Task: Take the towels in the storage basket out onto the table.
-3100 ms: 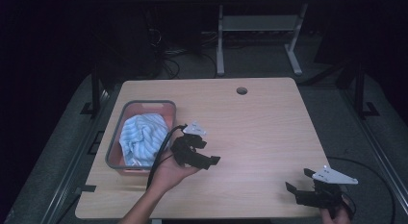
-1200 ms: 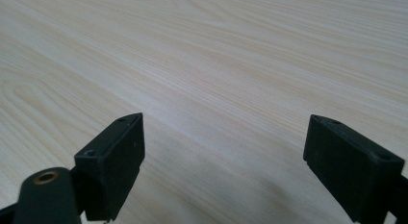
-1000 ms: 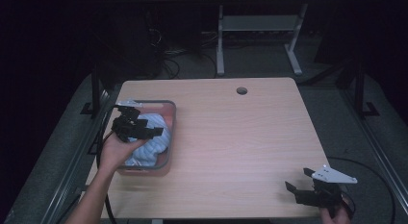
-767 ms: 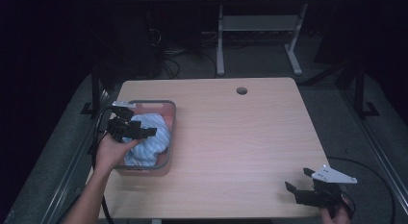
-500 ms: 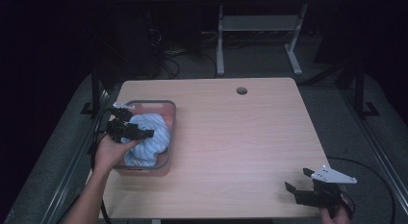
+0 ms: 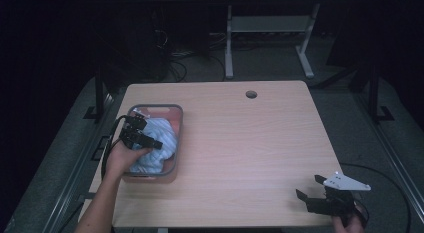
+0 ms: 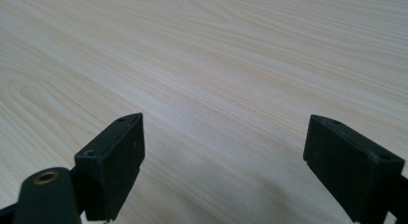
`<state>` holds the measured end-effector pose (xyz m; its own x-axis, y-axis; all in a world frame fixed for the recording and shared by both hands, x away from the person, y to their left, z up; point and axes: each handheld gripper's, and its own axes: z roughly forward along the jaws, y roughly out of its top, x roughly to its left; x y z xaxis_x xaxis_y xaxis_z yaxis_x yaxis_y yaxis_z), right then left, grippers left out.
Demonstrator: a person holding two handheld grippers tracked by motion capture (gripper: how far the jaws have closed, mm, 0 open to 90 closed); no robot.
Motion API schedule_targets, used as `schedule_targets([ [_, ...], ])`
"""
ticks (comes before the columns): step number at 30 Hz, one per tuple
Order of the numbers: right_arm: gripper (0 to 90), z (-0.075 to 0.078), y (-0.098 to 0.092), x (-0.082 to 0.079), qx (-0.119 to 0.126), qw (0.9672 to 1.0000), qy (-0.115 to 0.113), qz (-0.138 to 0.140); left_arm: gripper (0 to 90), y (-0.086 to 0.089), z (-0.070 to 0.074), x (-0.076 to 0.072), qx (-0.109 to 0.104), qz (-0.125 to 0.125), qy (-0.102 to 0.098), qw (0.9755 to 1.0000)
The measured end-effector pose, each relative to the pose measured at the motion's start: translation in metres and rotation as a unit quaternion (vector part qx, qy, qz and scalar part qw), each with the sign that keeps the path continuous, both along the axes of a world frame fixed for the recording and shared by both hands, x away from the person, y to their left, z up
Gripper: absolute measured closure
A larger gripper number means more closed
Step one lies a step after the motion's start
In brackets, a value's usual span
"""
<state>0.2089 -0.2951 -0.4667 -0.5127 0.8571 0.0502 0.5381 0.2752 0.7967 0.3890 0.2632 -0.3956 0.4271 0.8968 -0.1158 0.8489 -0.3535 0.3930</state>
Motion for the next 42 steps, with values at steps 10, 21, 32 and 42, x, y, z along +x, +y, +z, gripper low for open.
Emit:
schedule_targets([
  [10, 13.7, 0.001, 0.001, 0.000, 0.000, 1.0000, -0.002, 0.001, 41.8, -0.012, -0.021, 0.007, 0.065, -0.016, 0.053, 0.9963],
  [21, 13.7, 0.001, -0.001, 0.000, 0.006, 1.0000, -0.002, 0.000, 59.2, -0.011, -0.024, 0.012, 0.074, 0.000, 0.055, 0.9957],
  [32, 13.7, 0.000, -0.003, 0.003, 0.010, 0.9999, -0.002, -0.005, 69.2, -0.011, -0.018, 0.007, 0.063, 0.002, 0.039, 0.9972],
  [42, 13.8, 0.001, -0.003, 0.005, 0.010, 0.9999, -0.004, -0.008, 70.7, 0.008, 0.003, -0.006, -0.007, 0.012, 0.007, 0.9999],
])
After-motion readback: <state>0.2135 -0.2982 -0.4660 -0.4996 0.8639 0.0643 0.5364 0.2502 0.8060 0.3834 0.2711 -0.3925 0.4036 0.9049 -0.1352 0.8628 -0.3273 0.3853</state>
